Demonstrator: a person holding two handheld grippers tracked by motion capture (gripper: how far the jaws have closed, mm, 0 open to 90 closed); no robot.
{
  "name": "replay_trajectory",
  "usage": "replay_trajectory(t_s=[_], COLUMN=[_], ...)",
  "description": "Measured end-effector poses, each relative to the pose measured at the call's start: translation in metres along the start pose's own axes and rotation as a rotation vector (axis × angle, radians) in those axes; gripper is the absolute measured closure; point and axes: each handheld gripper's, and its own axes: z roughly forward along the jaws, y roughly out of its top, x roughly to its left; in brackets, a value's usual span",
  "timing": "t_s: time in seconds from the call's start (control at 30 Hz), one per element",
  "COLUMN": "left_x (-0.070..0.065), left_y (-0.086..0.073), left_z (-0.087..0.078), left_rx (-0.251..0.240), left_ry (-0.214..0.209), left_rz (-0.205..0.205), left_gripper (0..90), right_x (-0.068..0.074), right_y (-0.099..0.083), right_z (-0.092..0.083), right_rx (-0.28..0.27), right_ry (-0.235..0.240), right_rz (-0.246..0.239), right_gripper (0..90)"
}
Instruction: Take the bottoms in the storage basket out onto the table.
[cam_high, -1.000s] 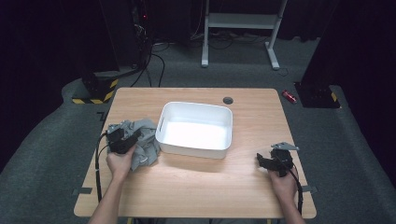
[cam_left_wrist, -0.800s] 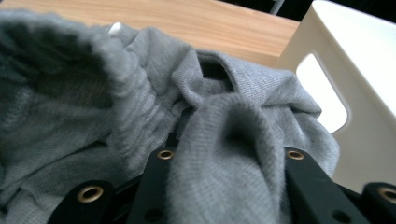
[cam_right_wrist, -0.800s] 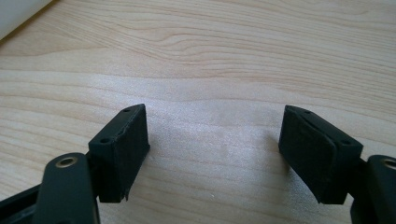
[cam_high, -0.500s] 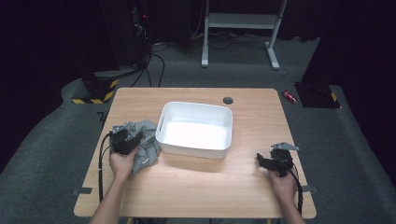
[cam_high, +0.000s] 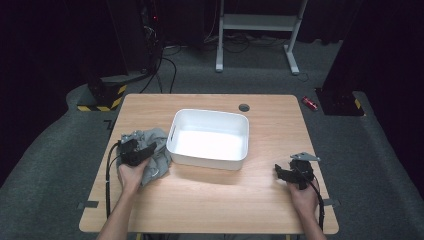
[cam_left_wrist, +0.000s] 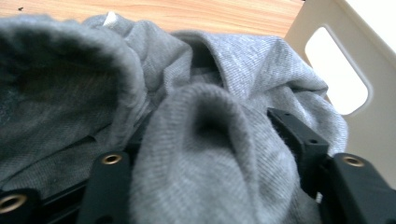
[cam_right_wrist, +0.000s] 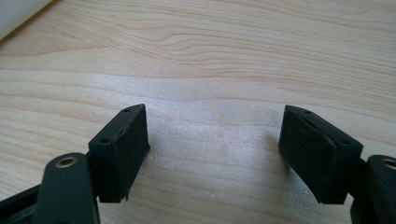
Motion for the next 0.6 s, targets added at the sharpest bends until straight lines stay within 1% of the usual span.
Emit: replay_trajectory(t_s=[0.1,0.13,0.17,0.23,0.27,0.37,0.4,0.43,0.47,0.57,0.6], left_x=[0.001,0.001,0.001,-0.001,-0.002,-0.004,-0.004,-0.006,-0.006,-0.009,-0.009], left_y=[0.001,0.004,0.006,0.012,0.014,0.019,0.019,0.021,0.023,0.026,0.027], left_z=[-0.002,-0.004,-0.004,-0.006,-0.008,-0.014,-0.014,-0.018,-0.021,-0.026,-0.028], left_rx=[-0.002,0.040,0.062,0.096,0.090,0.080,0.080,0.062,0.056,0.044,0.031], left_ry=[-0.012,0.009,0.004,0.014,0.015,0.034,0.034,0.023,0.016,0.014,0.014], left_rz=[-0.010,-0.031,-0.026,-0.002,-0.003,0.018,0.018,0.018,0.023,0.033,0.034], left_gripper=[37.1,35.1,29.1,28.9,28.3,26.3,26.0,25.6,25.6,25.3,25.3], right_x=[0.000,0.000,0.000,0.000,0.000,0.000,0.000,0.000,0.000,0.000,0.000], right_y=[0.000,0.000,0.000,0.000,0.000,0.000,0.000,0.000,0.000,0.000,0.000], right_z=[0.000,0.000,0.000,0.000,0.000,0.000,0.000,0.000,0.000,0.000,0.000], right_rx=[0.000,0.000,0.000,0.000,0.000,0.000,0.000,0.000,0.000,0.000,0.000], right_ry=[0.001,0.001,0.001,0.001,0.001,0.001,0.001,0.001,0.001,0.001,0.001], right_rz=[0.000,0.000,0.000,0.000,0.000,0.000,0.000,0.000,0.000,-0.001,-0.001], right_gripper=[23.7,23.7,23.7,23.7,23.7,23.7,23.7,23.7,23.7,23.7,23.7])
